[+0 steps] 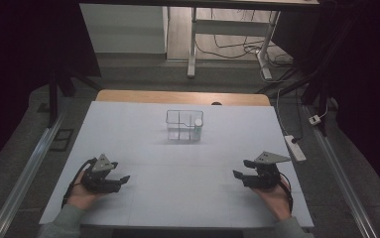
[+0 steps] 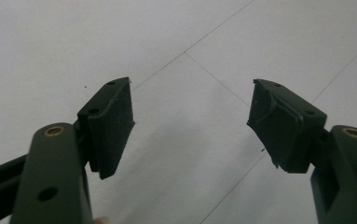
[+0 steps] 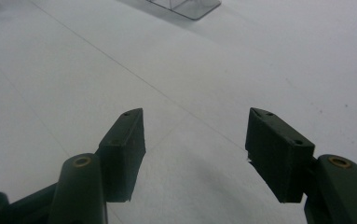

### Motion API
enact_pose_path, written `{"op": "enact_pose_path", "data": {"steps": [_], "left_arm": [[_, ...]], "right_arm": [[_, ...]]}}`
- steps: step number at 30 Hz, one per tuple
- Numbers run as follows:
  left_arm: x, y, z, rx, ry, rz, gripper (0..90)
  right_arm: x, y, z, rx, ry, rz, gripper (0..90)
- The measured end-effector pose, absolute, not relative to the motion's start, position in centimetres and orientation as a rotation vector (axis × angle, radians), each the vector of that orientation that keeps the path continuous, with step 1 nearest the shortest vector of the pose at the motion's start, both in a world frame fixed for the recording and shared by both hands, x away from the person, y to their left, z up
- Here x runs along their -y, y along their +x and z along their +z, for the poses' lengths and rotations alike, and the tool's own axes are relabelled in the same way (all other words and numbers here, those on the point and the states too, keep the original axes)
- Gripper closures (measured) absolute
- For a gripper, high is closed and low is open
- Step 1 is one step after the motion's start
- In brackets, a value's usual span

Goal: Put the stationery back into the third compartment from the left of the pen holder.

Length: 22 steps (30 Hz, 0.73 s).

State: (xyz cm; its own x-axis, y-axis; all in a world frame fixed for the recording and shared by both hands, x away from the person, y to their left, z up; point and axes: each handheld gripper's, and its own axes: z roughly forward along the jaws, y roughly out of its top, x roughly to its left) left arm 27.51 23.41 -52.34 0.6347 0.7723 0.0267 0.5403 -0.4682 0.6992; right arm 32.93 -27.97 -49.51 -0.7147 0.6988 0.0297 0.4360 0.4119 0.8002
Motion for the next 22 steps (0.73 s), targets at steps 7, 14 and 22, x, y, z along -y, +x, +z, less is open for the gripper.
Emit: {"op": "enact_pose_path", "data": {"steps": [7, 14, 22], "left_arm": [[-23.39, 27.51, -52.34, -1.019, 2.190, 0.451, 29.8], [-23.39, 27.52, -52.35, -1.017, 2.193, 0.452, 29.9], [-23.37, 27.50, -52.35, -1.017, 2.193, 0.454, 29.9]], "right_arm": [[28.56, 32.75, -49.71, -2.359, 0.993, 1.183, 36.3], [28.55, 32.76, -49.58, -2.356, 0.991, 1.189, 35.9], [28.50, 32.72, -49.62, -2.360, 0.982, 1.176, 35.7]]}}
